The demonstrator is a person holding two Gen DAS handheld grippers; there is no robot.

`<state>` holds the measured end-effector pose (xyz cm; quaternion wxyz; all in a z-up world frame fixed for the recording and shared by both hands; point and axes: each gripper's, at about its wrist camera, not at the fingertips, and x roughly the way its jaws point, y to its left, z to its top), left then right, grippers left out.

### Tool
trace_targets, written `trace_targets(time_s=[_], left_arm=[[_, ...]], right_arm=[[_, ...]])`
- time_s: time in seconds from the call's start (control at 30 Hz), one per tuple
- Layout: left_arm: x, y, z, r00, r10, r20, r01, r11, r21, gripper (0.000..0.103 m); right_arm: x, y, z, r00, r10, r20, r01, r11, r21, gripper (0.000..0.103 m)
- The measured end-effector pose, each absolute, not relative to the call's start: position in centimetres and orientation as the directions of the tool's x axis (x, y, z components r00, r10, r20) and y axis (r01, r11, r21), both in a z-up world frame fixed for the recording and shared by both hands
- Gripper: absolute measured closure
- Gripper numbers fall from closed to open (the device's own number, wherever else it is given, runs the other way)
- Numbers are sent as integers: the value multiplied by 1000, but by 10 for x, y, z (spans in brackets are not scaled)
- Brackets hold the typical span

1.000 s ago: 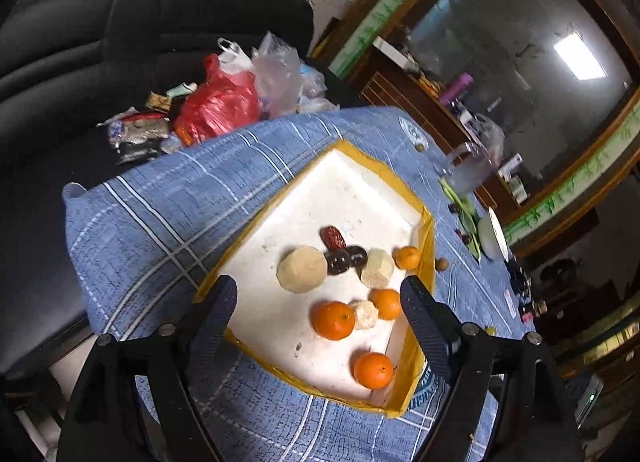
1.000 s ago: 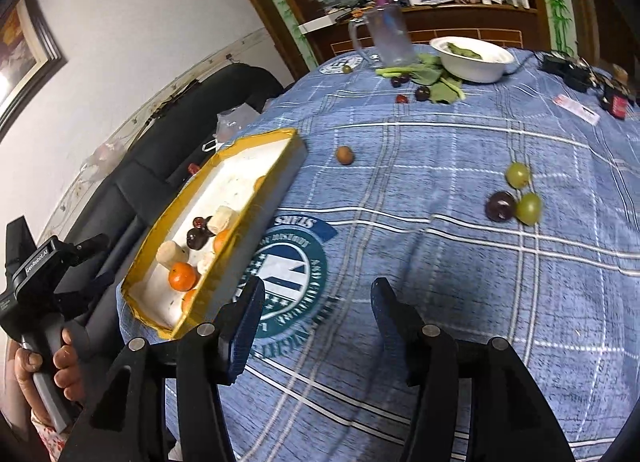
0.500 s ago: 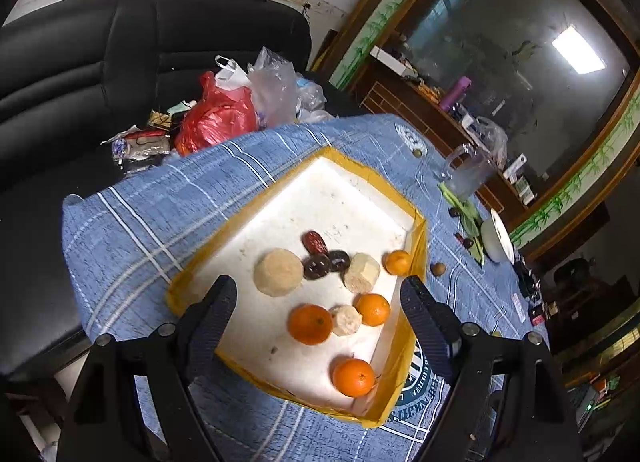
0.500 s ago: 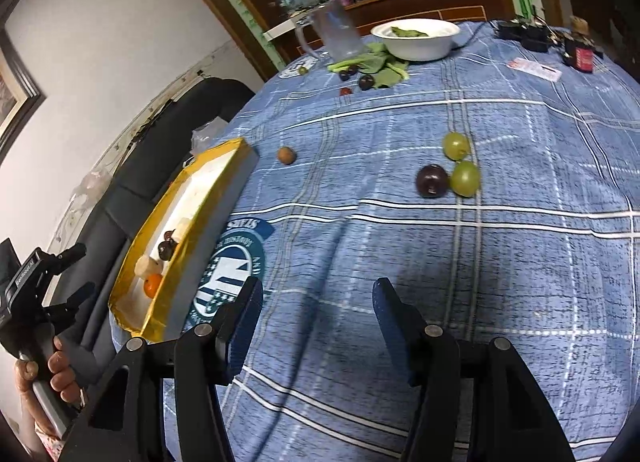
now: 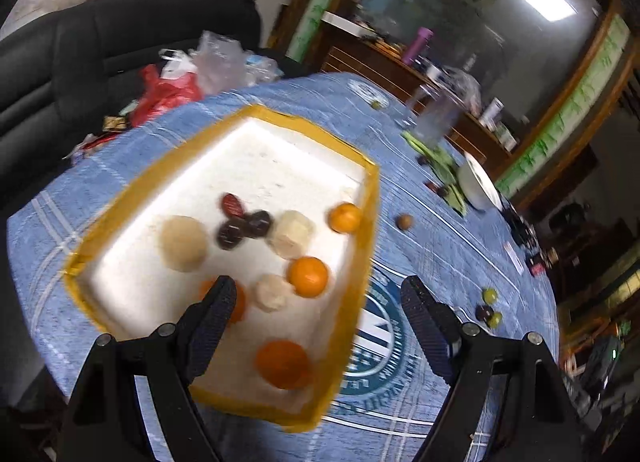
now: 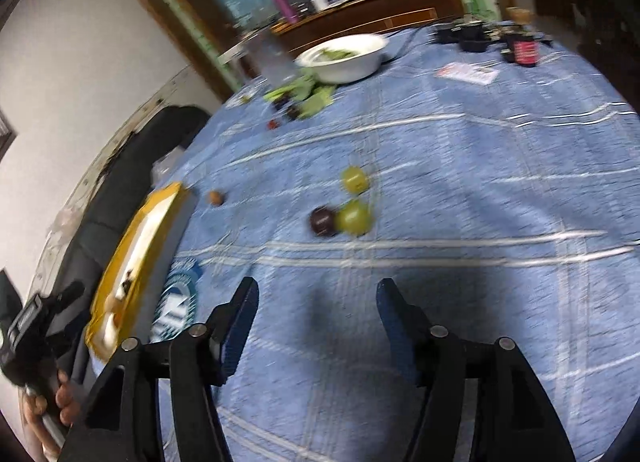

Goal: Organize fruits
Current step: 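Grasp the second dark plum with the left tool while the right tool grasps a green grape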

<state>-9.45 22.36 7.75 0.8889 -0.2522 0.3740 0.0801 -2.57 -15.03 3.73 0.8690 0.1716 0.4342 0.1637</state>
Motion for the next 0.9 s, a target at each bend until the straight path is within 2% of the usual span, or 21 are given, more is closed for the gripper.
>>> trace_targets(time_s=[0.17, 0.3, 0.33, 0.4, 0.5, 0.7, 0.83, 0.87, 0.9], left_arm=[[-80, 182, 74, 692, -119, -712, -206, 913, -352, 20], [-70, 164, 71, 673, -154, -724, -155, 927, -341, 20], [-70, 164, 70, 672, -155, -724, -153, 928, -340, 20], [-68, 164, 70, 670, -157, -725, -152, 928, -341, 20], [-65, 164, 69, 666, -156, -729, -158, 926, -342, 20], [-57, 152, 64, 647, -175, -742, -139, 930, -341, 20], [-51, 138, 66, 647, -189, -738, -105, 937, -332, 20], [-49, 135, 66, 646, -194, -739, -99, 938, -332, 20], [-47, 132, 65, 641, -200, -741, -94, 938, -335, 20]], right_arm=[[-4, -167, 32, 583, 369, -724, -66, 910, 410, 36], [17, -155, 25, 567, 340, -750, -91, 931, 353, 37], [20, -151, 23, 562, 332, -758, -103, 937, 334, 38], [27, -138, 17, 556, 289, -779, -138, 957, 256, 48], [33, -128, 11, 559, 241, -793, -171, 970, 174, 50], [47, -126, 9, 580, 251, -775, -183, 967, 176, 50], [52, -131, 8, 567, 323, -758, -192, 946, 260, 50], [52, -133, 7, 566, 343, -750, -201, 939, 279, 52], [51, -134, 7, 557, 368, -745, -218, 930, 297, 60]])
